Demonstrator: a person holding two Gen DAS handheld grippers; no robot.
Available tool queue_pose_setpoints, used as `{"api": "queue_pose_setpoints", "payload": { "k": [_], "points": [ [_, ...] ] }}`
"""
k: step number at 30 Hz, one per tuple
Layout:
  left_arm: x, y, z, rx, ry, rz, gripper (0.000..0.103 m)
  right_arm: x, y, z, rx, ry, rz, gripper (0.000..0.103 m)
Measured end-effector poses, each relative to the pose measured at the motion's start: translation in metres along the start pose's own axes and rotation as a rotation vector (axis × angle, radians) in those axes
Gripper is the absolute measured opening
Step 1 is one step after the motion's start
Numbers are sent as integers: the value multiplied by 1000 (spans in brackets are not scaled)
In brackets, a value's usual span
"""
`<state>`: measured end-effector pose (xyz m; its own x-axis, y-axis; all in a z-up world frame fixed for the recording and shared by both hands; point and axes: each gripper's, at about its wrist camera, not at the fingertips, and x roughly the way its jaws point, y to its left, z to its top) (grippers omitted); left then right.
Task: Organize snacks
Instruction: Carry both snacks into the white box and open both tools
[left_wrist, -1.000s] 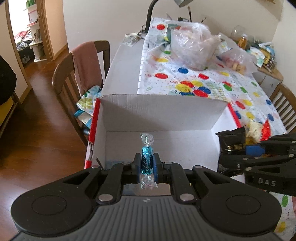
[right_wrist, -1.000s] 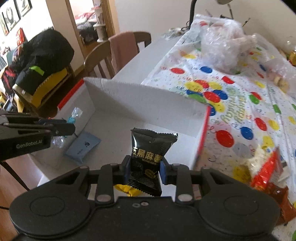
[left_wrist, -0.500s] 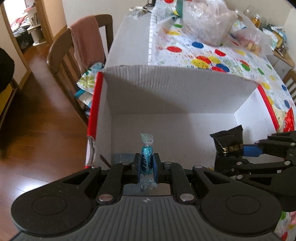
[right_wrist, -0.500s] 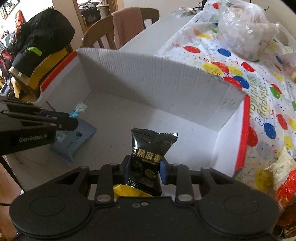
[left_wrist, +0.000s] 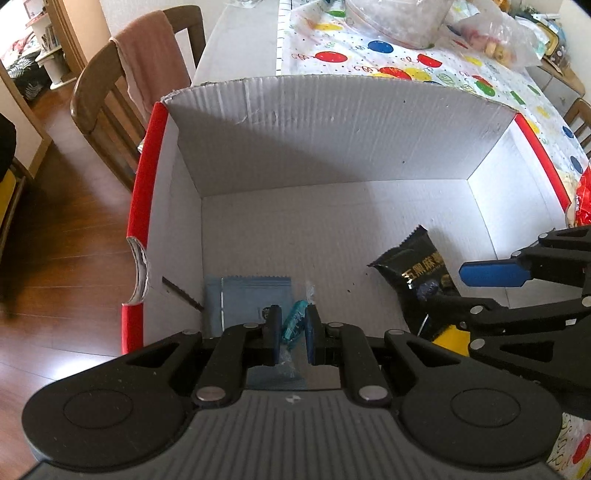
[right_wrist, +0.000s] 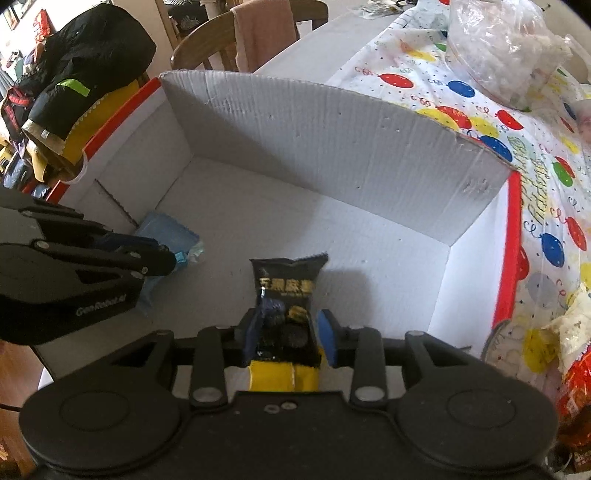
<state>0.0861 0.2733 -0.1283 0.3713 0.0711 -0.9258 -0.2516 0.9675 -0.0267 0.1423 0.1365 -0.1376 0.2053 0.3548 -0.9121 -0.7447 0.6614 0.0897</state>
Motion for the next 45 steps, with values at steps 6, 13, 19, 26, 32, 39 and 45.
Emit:
{"api": "queue_pose_setpoints", "payload": {
  "k": [6, 13, 19, 26, 32, 39, 45],
  "points": [
    [-7, 2, -1, -25, -12, -10, 13, -15, -2, -3, 11, -26, 13, 42],
    [-25, 5, -7, -57, -42, -38, 13, -41, -1, -9, 23, -83, 30, 49],
    [-50, -2, -12, -51, -97, -59, 14, -66, -2, -14, 42, -136, 46, 57],
    [-81, -19, -17, -31, -169, -79, 29, -100, -4, -25, 57, -211, 72, 63],
    [-102, -35, -20, -14, -211, -98, 42, -127, -16, -38, 87, -267, 83, 71],
    [-124, -62, -23, 12, -271, -119, 67, -157, -35, -59, 122, -333, 84, 82],
    [-132, -96, -25, 51, -290, -138, 70, -179, -56, -83, 155, -379, 81, 92]
  ]
}}
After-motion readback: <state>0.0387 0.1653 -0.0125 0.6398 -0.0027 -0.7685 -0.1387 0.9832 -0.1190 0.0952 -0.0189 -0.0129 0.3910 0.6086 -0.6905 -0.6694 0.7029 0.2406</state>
